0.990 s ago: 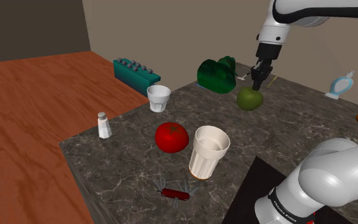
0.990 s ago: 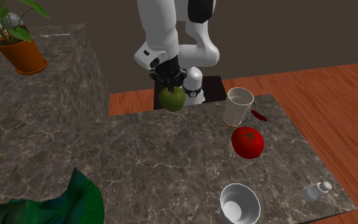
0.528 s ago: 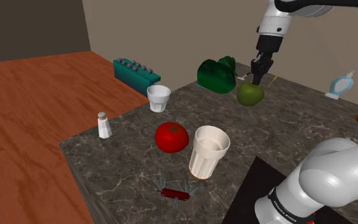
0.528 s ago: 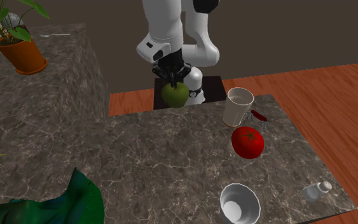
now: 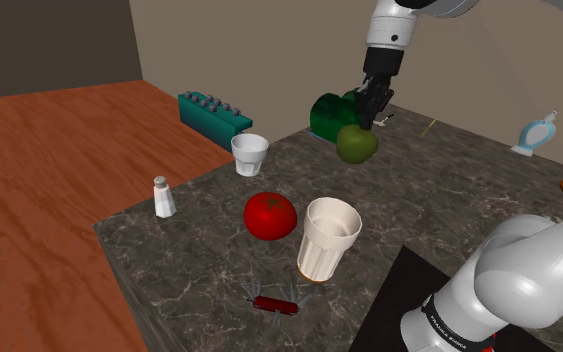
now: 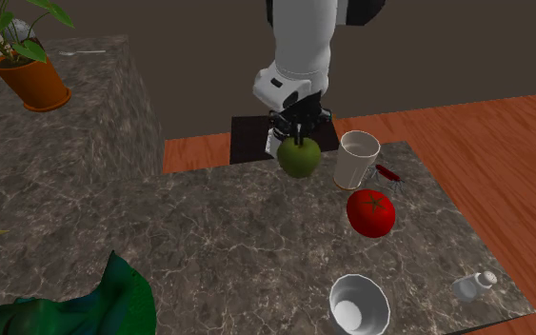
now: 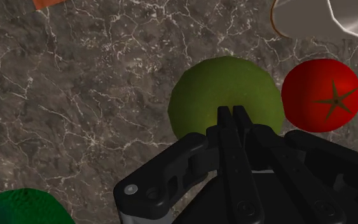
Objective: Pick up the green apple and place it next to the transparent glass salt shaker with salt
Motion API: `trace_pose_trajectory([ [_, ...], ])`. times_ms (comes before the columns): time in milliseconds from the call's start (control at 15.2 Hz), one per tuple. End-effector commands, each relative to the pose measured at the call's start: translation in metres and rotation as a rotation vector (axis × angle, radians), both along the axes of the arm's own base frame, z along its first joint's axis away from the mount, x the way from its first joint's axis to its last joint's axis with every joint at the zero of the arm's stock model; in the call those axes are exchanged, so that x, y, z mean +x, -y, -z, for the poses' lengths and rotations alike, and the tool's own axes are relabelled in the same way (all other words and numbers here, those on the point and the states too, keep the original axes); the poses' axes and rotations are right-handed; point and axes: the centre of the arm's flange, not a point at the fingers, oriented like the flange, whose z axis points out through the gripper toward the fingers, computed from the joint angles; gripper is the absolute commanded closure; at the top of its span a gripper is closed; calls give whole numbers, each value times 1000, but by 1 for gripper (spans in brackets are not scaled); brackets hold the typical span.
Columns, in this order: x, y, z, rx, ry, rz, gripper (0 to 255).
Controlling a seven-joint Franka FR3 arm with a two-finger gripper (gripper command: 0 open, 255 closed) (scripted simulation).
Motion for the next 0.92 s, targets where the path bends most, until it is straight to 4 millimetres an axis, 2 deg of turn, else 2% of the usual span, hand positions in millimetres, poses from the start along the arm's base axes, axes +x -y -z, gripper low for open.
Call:
trace_pose_trajectory([
  [0, 15, -23, 1, 0, 0, 1, 255],
  [858, 109, -166, 1, 0, 0, 1, 255],
])
